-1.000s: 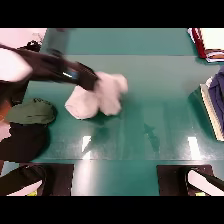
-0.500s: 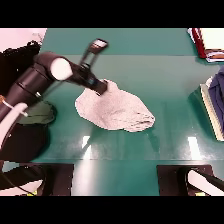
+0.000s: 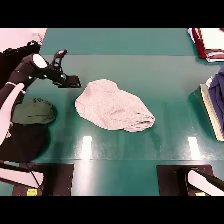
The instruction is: Fold the shirts.
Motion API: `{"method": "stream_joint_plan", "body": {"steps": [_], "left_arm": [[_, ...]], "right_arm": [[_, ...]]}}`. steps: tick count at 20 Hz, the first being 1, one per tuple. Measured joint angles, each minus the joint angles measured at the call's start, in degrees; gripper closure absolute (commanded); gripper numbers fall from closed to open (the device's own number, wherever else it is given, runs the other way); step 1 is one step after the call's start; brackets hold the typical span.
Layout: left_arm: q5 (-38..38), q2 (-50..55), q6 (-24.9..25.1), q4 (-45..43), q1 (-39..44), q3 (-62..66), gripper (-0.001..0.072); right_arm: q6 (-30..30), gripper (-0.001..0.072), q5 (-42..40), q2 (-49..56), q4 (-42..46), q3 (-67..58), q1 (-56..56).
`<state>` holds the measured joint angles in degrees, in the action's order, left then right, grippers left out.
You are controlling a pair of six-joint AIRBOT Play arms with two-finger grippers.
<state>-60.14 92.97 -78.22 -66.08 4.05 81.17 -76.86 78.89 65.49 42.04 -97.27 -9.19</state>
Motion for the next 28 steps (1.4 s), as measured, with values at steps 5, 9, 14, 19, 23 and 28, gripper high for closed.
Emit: {"method": "stream_joint_plan", "body": {"steps": [5, 9, 14, 19, 23, 28], "left_arm": [[2.0, 5.4, 5.0, 8.1, -1.1, 0.0, 0.0101], [2.8, 7.0, 7.4, 11.1, 0.6, 0.0, 0.0222], [3.2, 7.5, 8.7, 11.9, 1.9, 0.3, 0.0685], [0.3, 7.5, 8.4, 12.2, 2.2, 5.4, 0.0684], [-2.2, 7.5, 8.1, 12.4, 2.2, 9.7, 0.0684], [-4.3, 7.5, 8.0, 12.4, 2.2, 11.4, 0.0684]], "right_arm": [[0.0, 0.0692, 0.4, 0.0, 0.0, 7.1, 0.0], [0.0, 0.0692, -0.1, 0.0, 0.1, 12.3, 0.1], [0.0, 0.0692, -1.0, 0.0, 0.3, 20.5, 0.2], [0.7, 0.0295, -5.4, 0.1, 8.6, 31.8, 4.0], [0.8, 0.0295, -10.6, 4.7, 11.3, 39.0, 11.0], [2.0, 0.0302, -18.5, 14.8, 9.1, 41.3, 19.9]]}}
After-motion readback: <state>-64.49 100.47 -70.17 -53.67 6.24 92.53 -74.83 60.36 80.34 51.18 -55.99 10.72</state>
